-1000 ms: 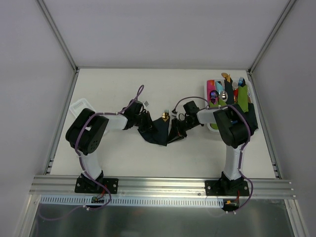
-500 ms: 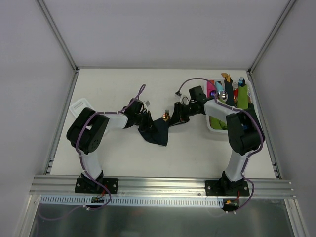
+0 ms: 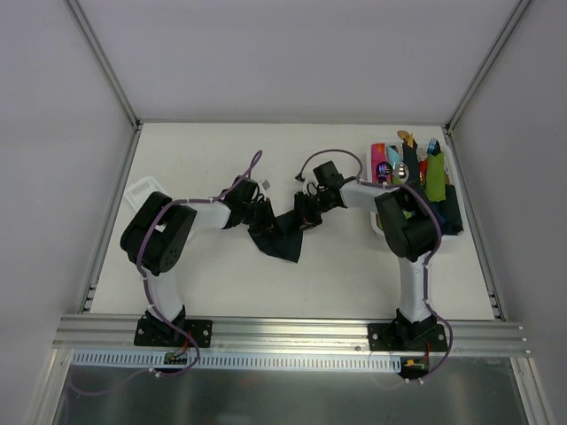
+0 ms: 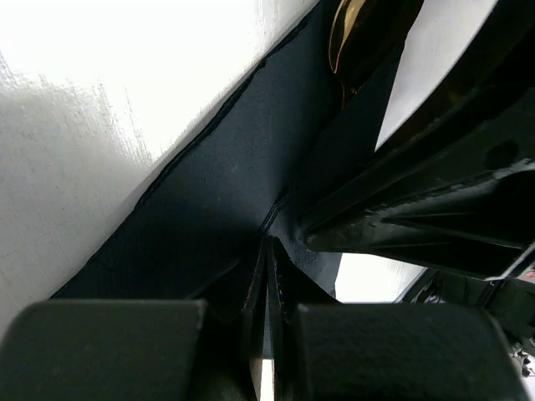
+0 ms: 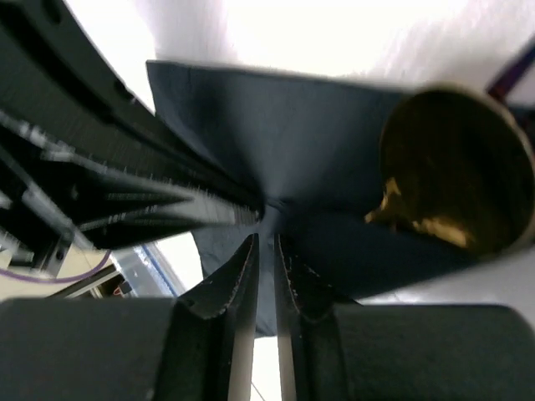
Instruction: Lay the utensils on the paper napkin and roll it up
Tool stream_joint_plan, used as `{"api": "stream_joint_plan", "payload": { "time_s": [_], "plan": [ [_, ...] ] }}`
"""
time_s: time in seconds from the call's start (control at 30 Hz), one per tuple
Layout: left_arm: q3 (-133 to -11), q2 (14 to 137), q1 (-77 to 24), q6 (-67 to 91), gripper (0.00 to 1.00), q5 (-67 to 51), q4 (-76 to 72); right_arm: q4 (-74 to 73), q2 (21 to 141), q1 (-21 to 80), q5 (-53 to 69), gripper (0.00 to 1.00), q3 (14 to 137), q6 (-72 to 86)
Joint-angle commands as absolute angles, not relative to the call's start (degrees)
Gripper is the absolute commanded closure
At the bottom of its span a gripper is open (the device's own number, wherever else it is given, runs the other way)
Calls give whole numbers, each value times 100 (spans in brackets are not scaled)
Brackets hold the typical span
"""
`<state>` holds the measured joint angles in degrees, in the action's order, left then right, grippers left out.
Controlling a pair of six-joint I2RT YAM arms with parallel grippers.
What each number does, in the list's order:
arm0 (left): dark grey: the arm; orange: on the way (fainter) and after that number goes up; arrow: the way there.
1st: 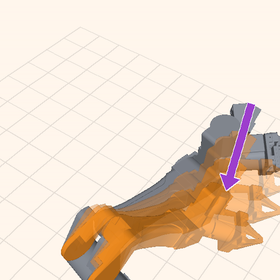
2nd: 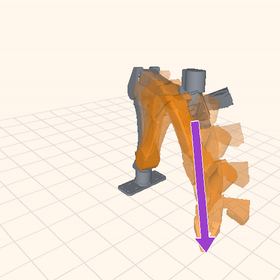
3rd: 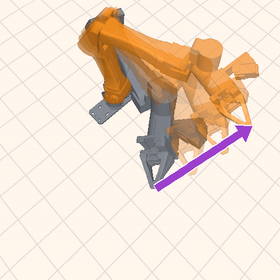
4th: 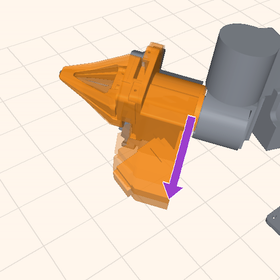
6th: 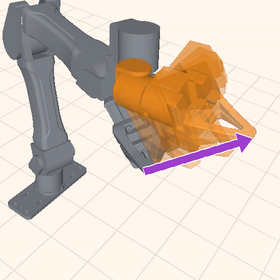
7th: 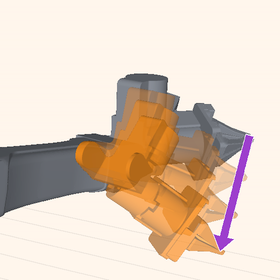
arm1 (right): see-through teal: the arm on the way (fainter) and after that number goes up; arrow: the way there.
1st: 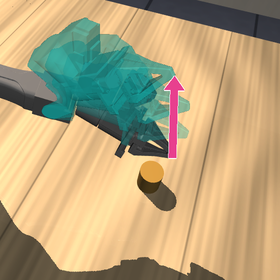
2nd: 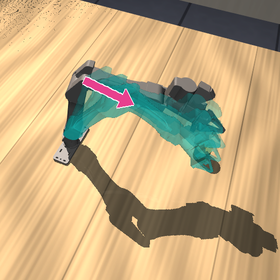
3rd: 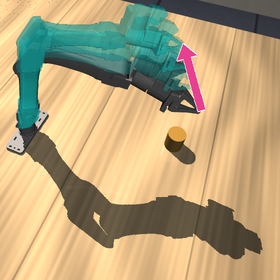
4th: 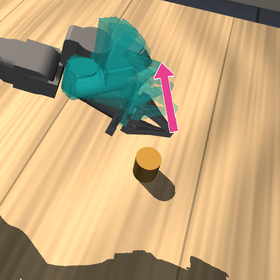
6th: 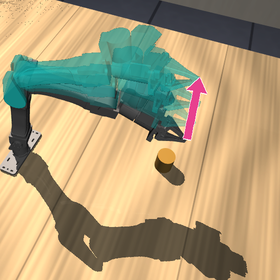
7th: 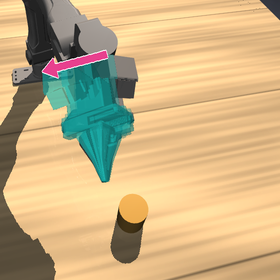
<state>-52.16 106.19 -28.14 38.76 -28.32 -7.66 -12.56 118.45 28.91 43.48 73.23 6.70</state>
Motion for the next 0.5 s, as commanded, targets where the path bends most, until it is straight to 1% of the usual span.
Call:
{"api": "stream_joint_plan", "payload": {
  "time_s": [0.0,0.3,0.47],
  "plan": [
    [-5168,10951,-2830,3507,100,-2285,-255,-1397,12049,2944,3912,85,7646,747],
    [-5089,10662,-2830,3542,100,-2180,-246,-2038,12076,3093,3042,85,7840,449],
    [-4922,9583,-2830,3577,90,-2162,-246,-2171,12181,3155,2944,86,7980,395]
  ]
}}
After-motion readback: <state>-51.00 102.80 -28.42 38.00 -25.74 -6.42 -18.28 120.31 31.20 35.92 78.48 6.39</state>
